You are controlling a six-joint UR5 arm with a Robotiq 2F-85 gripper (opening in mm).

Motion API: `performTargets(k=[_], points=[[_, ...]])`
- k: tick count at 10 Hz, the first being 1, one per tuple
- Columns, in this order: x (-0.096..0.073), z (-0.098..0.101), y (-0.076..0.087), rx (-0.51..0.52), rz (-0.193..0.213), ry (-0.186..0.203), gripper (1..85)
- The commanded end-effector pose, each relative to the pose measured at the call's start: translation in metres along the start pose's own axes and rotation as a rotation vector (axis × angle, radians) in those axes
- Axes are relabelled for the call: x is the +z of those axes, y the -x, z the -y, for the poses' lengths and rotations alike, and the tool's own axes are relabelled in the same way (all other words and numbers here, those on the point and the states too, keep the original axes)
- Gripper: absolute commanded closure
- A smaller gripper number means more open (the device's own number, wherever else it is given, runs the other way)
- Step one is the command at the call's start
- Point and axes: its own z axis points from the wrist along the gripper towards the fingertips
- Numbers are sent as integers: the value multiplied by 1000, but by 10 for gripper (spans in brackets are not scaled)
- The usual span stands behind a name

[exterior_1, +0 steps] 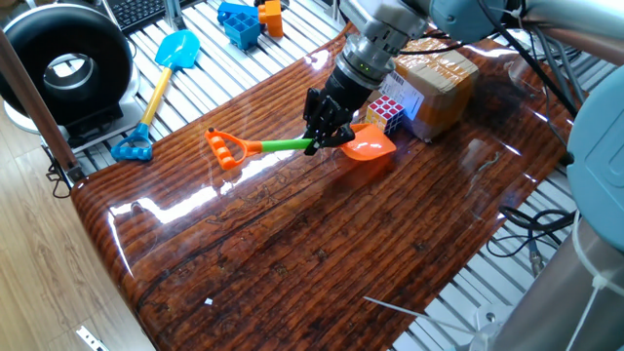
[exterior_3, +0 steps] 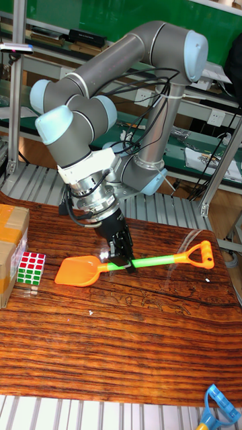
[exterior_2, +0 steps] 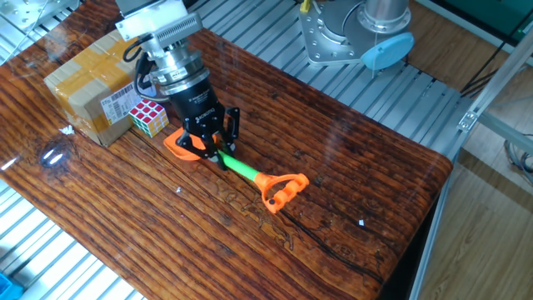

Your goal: Use a shovel to scoop up an object

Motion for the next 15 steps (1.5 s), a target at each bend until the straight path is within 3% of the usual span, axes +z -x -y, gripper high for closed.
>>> performTargets(k=[1, 4, 9, 11, 13, 15], points=[[-2, 6, 9, -32, 36, -19, 847], [1, 7, 7, -29, 36, -19, 847], [1, 7, -12, 4, -36, -15, 847], [0, 20, -27, 64, -92, -68, 847], [-1, 34, -26, 127, -84, -125, 847], [-3, 40, -30, 141, -95, -151, 847]])
